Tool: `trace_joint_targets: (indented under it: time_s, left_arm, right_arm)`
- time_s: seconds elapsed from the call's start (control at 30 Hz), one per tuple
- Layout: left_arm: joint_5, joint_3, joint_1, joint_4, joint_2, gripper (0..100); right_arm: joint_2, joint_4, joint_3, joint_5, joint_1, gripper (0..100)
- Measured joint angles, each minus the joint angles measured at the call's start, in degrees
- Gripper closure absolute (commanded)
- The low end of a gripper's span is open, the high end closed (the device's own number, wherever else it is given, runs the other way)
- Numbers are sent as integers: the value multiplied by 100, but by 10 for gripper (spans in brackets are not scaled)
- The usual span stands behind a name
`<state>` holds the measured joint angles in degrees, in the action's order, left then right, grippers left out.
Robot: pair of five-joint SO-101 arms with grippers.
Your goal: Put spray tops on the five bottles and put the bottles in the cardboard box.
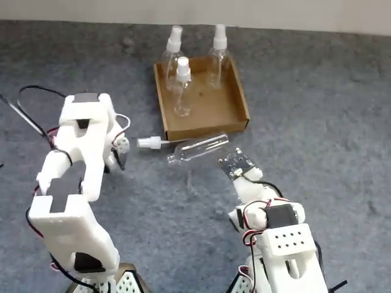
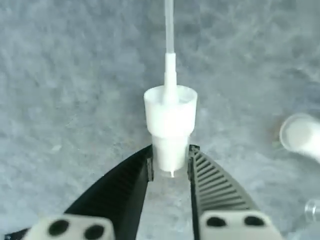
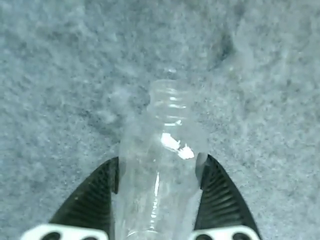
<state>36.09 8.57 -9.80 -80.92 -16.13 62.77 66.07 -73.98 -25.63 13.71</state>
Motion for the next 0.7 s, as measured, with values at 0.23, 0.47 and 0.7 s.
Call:
trace_joint_targets:
  time_s: [0.23, 0.47, 0.7]
  left_arm:
    - [-2857, 44, 431, -141, 88, 934]
    - [-5556, 334, -448, -149, 88, 934]
    - [-7121, 0, -1345, -141, 88, 931]
  right_arm:
    - [0, 0, -44, 0, 0, 995]
    - [18, -9, -141, 0, 0, 995]
    - [0, -9, -141, 0, 0, 995]
